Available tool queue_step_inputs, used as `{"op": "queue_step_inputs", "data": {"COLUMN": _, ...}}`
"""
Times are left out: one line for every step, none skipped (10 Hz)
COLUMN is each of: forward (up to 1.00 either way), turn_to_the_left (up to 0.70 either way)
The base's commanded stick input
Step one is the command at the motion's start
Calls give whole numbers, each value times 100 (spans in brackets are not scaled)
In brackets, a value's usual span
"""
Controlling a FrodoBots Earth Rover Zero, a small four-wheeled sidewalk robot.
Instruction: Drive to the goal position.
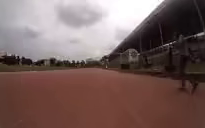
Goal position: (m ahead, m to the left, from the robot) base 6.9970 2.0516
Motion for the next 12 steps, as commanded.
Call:
{"op": "queue_step_inputs", "data": {"forward": 70, "turn_to_the_left": 0}}
{"op": "queue_step_inputs", "data": {"forward": 70, "turn_to_the_left": 0}}
{"op": "queue_step_inputs", "data": {"forward": 70, "turn_to_the_left": 0}}
{"op": "queue_step_inputs", "data": {"forward": 70, "turn_to_the_left": 0}}
{"op": "queue_step_inputs", "data": {"forward": 70, "turn_to_the_left": 0}}
{"op": "queue_step_inputs", "data": {"forward": 70, "turn_to_the_left": 0}}
{"op": "queue_step_inputs", "data": {"forward": 70, "turn_to_the_left": 0}}
{"op": "queue_step_inputs", "data": {"forward": 70, "turn_to_the_left": 0}}
{"op": "queue_step_inputs", "data": {"forward": 70, "turn_to_the_left": 0}}
{"op": "queue_step_inputs", "data": {"forward": 70, "turn_to_the_left": 0}}
{"op": "queue_step_inputs", "data": {"forward": 70, "turn_to_the_left": 0}}
{"op": "queue_step_inputs", "data": {"forward": 70, "turn_to_the_left": 0}}
